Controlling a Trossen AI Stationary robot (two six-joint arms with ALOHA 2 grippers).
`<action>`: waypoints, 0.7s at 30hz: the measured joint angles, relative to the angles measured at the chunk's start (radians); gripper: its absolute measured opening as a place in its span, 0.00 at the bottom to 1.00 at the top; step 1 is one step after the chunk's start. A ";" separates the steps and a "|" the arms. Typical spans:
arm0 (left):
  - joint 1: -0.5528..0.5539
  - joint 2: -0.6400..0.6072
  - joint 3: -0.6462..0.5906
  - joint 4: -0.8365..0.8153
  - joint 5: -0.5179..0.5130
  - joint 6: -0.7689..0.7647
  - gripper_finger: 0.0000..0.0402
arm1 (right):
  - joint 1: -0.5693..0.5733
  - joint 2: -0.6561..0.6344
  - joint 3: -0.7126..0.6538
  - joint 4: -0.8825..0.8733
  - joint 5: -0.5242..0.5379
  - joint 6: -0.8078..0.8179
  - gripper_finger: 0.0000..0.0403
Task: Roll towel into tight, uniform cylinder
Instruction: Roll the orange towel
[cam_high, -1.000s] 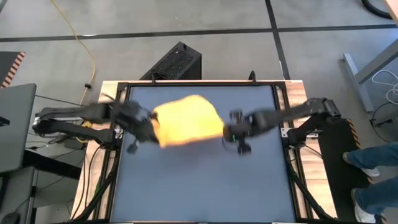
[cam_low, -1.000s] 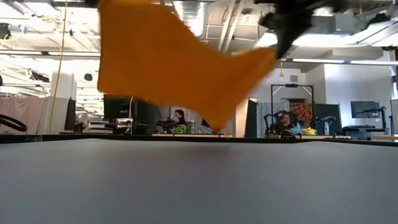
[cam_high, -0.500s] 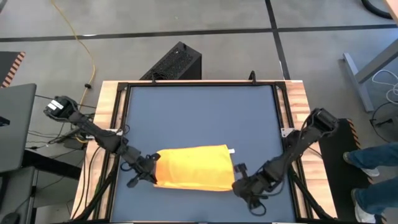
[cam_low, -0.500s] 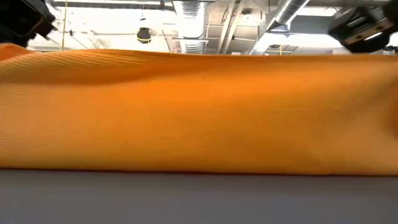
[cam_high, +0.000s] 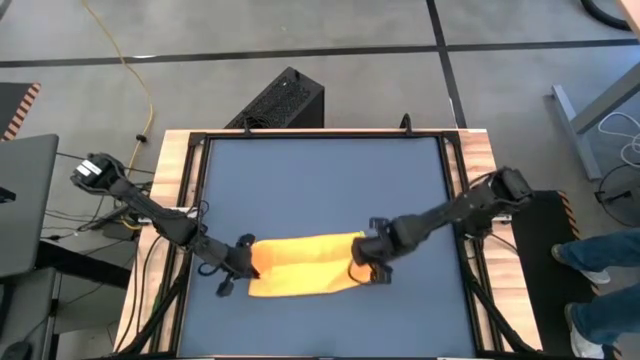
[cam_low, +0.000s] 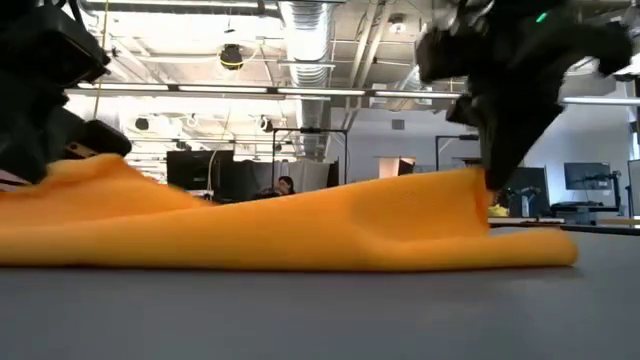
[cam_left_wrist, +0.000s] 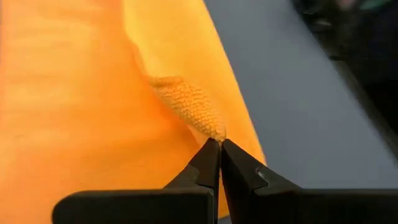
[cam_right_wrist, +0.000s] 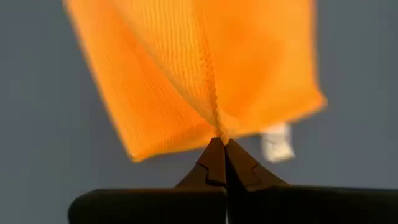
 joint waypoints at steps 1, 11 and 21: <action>0.000 -0.013 0.000 -0.011 -0.013 0.007 0.00 | -0.026 0.000 0.000 -0.016 -0.002 -0.007 0.02; 0.010 -0.112 0.000 -0.170 -0.171 -0.019 0.00 | -0.154 0.000 0.000 -0.018 -0.054 -0.069 0.06; 0.049 -0.113 0.000 -0.223 -0.219 -0.078 0.00 | -0.212 0.000 0.000 -0.036 -0.054 0.020 0.23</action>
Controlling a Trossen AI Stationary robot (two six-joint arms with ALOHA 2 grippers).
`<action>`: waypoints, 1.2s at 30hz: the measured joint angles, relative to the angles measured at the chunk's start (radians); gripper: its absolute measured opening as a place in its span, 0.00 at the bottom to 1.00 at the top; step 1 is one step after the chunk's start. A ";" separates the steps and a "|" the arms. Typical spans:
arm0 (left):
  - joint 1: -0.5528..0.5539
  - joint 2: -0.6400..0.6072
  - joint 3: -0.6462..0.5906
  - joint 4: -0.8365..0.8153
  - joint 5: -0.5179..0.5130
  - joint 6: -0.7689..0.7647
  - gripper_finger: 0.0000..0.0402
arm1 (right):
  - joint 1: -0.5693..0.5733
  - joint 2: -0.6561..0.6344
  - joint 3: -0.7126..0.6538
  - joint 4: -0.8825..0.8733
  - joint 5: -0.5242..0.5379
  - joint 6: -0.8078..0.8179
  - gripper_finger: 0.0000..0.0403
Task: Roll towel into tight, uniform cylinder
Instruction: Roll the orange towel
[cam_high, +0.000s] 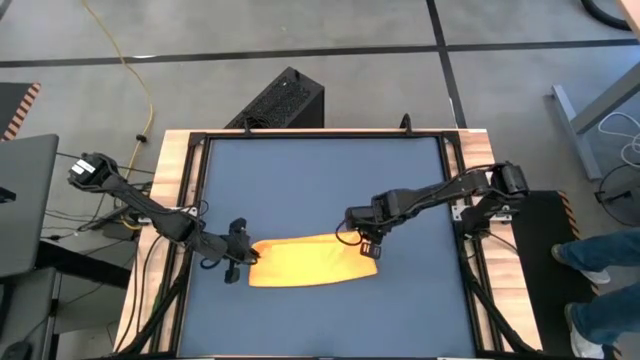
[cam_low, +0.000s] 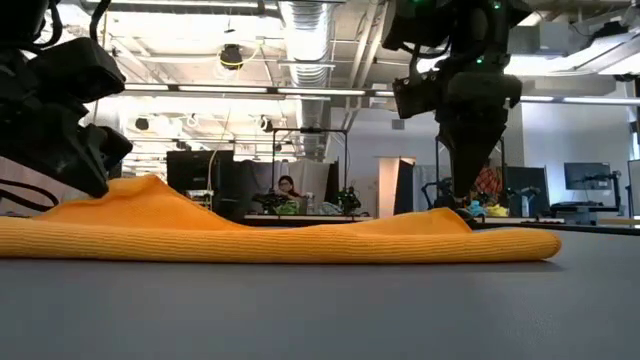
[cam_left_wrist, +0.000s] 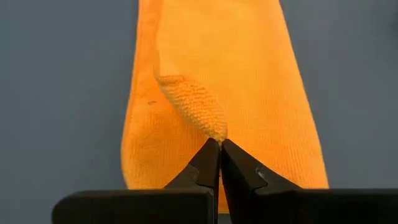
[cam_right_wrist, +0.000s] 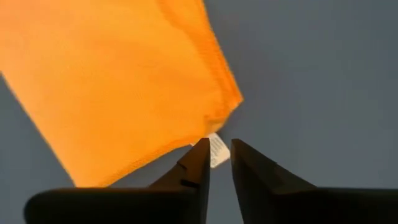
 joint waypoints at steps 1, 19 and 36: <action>0.003 0.000 0.000 -0.004 -0.009 -0.006 0.00 | -0.004 0.000 0.000 -0.006 0.001 0.001 0.24; 0.022 -0.003 0.000 -0.066 -0.021 -0.015 0.00 | 0.185 0.000 -0.001 0.162 0.008 0.054 0.28; 0.021 -0.002 0.000 -0.127 -0.151 -0.106 0.00 | 0.288 -0.001 -0.264 0.385 0.091 0.302 0.28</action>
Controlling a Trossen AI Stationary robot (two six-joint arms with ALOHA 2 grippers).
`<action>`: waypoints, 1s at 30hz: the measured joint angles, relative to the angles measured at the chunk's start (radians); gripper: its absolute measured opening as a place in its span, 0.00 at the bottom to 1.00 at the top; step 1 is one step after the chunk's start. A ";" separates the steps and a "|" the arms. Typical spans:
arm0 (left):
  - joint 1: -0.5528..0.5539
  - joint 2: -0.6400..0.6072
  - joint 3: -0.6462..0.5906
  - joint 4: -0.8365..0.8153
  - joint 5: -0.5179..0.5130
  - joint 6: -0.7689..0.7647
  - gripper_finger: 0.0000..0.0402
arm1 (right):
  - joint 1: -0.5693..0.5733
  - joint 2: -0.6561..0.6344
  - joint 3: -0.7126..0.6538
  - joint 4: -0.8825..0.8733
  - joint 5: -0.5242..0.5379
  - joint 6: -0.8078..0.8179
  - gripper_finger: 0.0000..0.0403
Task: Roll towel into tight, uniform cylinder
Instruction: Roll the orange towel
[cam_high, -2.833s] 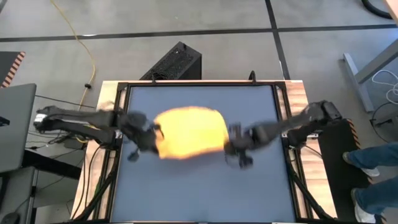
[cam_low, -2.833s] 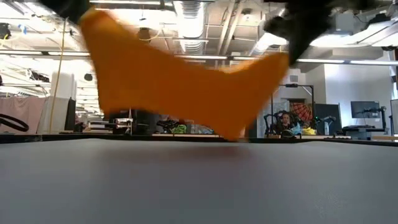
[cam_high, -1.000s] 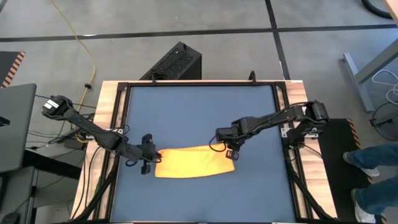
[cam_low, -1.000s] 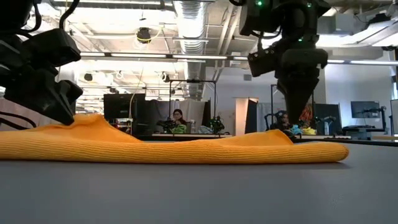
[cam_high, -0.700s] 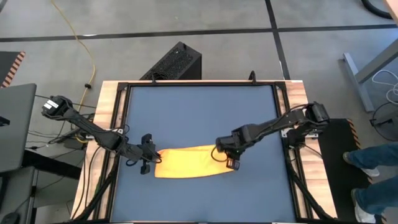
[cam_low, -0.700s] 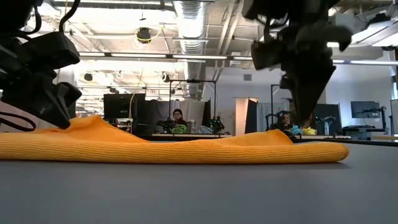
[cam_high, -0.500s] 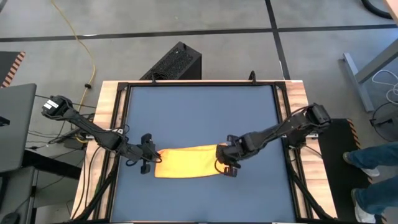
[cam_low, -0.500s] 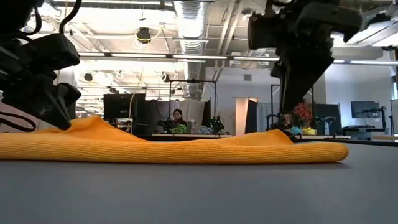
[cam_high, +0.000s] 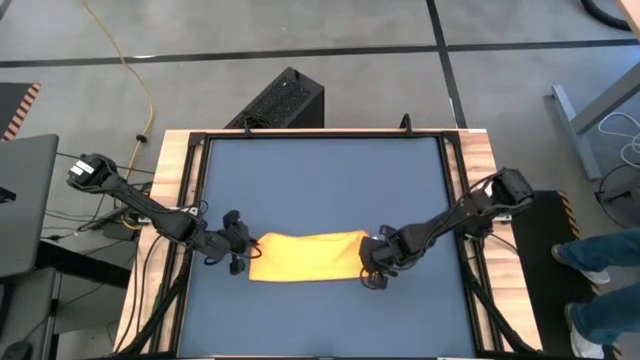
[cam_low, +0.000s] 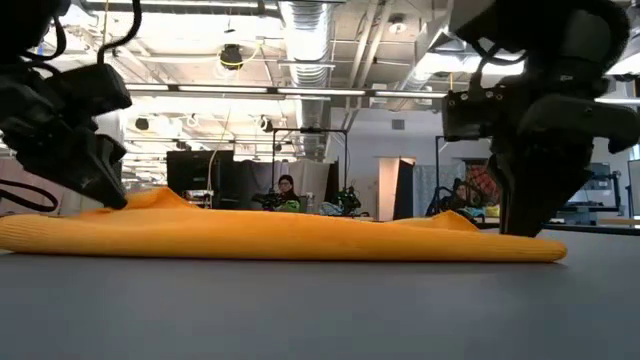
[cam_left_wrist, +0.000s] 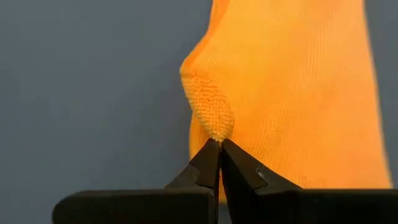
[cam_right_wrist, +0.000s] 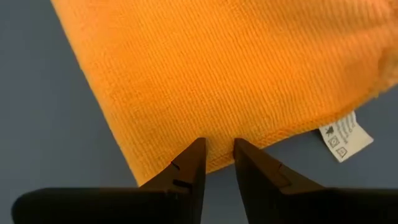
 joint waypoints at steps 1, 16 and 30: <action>-0.002 0.000 0.000 -0.018 0.000 -0.021 0.00 | 0.007 -0.001 -0.004 0.000 0.001 0.014 0.28; -0.030 0.001 0.000 -0.055 -0.029 -0.110 0.00 | 0.000 -0.011 0.115 -0.116 0.058 -0.045 0.28; -0.029 0.001 0.000 -0.136 -0.043 -0.086 0.21 | -0.101 -0.011 0.108 -0.077 0.163 -0.147 0.28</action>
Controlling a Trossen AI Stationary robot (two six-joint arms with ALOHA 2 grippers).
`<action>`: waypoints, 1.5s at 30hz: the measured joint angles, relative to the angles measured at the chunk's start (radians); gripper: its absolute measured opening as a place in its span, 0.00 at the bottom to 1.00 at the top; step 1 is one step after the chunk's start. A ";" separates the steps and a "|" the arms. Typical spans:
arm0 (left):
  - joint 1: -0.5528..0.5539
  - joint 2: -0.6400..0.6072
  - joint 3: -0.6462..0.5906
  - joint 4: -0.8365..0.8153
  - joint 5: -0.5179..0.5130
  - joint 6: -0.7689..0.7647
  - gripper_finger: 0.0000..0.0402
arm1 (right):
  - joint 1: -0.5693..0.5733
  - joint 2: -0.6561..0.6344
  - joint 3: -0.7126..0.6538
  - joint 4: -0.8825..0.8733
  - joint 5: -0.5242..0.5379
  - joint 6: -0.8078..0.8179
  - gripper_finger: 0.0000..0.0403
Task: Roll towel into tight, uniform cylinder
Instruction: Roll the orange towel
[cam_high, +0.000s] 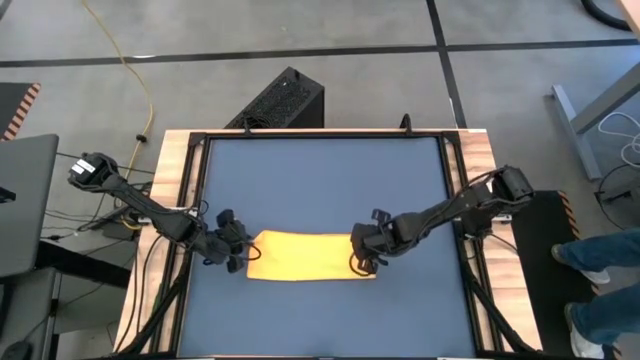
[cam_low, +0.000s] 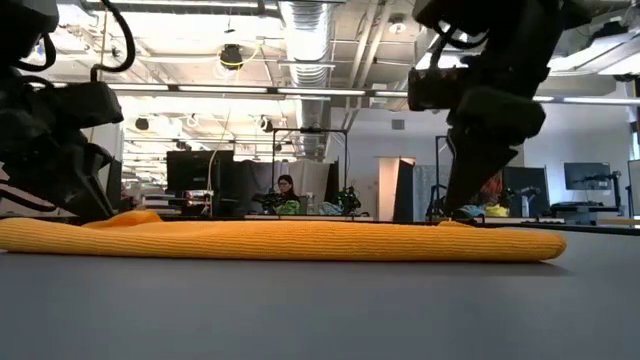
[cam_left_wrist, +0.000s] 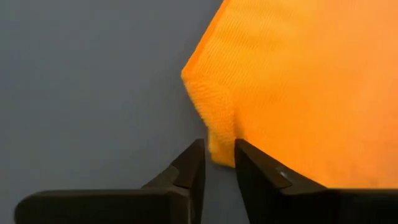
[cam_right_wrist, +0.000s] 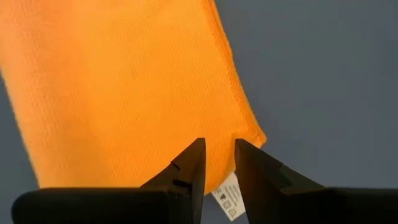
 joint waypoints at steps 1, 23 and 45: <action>0.000 0.000 0.000 -0.009 0.000 -0.002 0.22 | -0.005 0.000 -0.007 0.008 0.000 -0.001 0.28; 0.000 -0.098 0.056 0.028 -0.027 0.168 0.18 | -0.032 0.000 -0.061 0.020 0.040 0.009 0.28; 0.000 0.171 0.055 0.184 -0.127 0.295 0.32 | -0.033 0.001 -0.060 0.022 0.051 0.036 0.28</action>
